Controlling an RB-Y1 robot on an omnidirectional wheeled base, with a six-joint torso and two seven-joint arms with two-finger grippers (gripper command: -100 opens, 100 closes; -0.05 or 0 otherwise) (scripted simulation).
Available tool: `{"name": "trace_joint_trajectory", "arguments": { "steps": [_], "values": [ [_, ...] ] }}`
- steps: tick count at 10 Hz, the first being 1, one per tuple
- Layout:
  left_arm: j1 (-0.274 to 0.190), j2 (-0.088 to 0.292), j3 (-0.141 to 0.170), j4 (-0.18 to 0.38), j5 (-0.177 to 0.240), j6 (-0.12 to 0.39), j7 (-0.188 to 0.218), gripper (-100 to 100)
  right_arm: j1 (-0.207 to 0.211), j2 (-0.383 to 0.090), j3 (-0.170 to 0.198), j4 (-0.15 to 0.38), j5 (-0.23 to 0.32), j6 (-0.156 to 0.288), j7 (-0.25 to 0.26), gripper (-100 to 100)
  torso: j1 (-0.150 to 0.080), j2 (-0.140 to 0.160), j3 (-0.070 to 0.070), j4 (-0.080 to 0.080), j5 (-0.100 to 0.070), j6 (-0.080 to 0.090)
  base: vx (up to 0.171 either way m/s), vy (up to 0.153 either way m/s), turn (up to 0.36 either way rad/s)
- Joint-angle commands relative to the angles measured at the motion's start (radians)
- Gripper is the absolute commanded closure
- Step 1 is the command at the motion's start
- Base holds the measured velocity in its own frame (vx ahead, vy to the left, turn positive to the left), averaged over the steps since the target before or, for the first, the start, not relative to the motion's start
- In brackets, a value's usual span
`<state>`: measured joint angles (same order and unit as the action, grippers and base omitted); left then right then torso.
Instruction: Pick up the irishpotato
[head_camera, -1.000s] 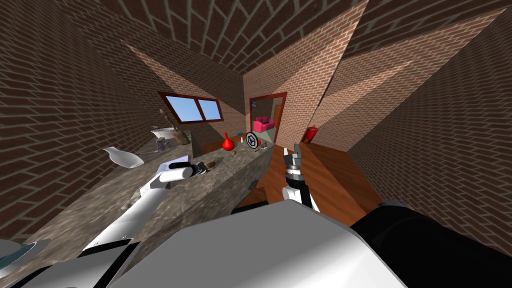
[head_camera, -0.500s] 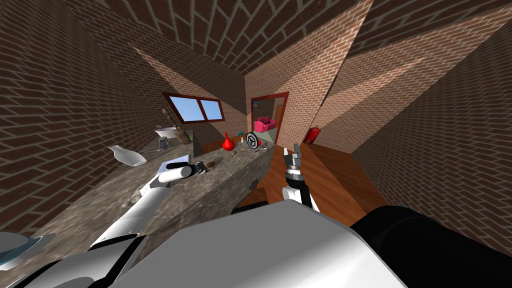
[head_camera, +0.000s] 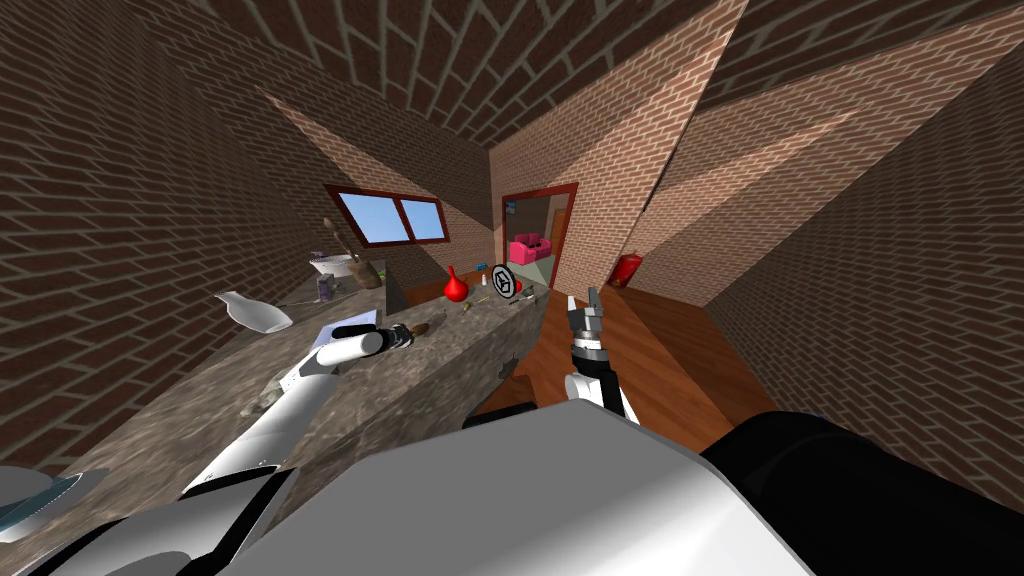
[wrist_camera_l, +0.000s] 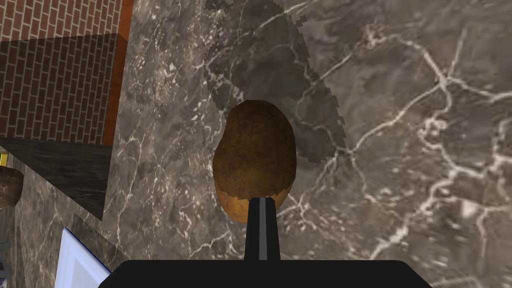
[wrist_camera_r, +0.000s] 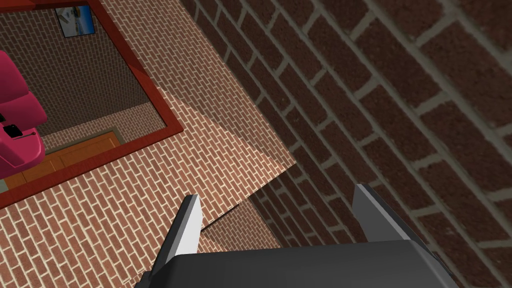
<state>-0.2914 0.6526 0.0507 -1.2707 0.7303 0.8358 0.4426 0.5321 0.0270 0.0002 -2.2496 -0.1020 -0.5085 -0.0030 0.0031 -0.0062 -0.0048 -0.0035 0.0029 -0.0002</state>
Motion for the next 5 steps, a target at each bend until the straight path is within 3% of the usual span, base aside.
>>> {"name": "trace_joint_trajectory", "arguments": {
  "steps": [1, 2, 3, 4, 5],
  "values": [
    [0.0, 0.0, 0.0, 0.0, 0.0, 0.0, 0.0, 100, 0.0, 0.0, 0.0, 0.0, 0.0, 0.0, 0.0, 0, 0.0, 0.0, 0.0, 0.0, 0.0, 0.0, 0.0, 0.0, 0.0],
    [0.0, 0.0, 0.0, 0.0, 0.0, 0.0, 0.0, 100, 0.0, 0.0, 0.0, 0.0, 0.0, 0.0, 0.0, 0, 0.0, 0.0, 0.0, 0.0, 0.0, 0.0, 0.0, 0.0, 0.0],
    [0.0, 0.0, 0.0, 0.0, 0.0, 0.0, 0.0, 0, 0.0, 0.0, 0.0, 0.0, 0.0, 0.0, 0.0, 0, 0.0, 0.0, 0.0, 0.0, 0.0, 0.0, 0.0, 0.0, 0.0],
    [0.0, 0.018, 0.015, 0.019, 0.033, 0.011, 0.001, -100, 0.0, 0.0, 0.0, 0.0, 0.0, 0.0, 0.0, 0, 0.0, 0.0, 0.0, 0.0, 0.0, 0.0, -0.043, 0.047, 0.024],
    [0.001, 0.029, 0.023, 0.034, 0.053, 0.024, 0.004, -100, 0.0, 0.0, 0.0, 0.0, 0.0, 0.0, 0.0, 0, 0.003, 0.002, 0.001, 0.0, 0.0, 0.0, -0.088, 0.078, -0.016]
  ]
}}
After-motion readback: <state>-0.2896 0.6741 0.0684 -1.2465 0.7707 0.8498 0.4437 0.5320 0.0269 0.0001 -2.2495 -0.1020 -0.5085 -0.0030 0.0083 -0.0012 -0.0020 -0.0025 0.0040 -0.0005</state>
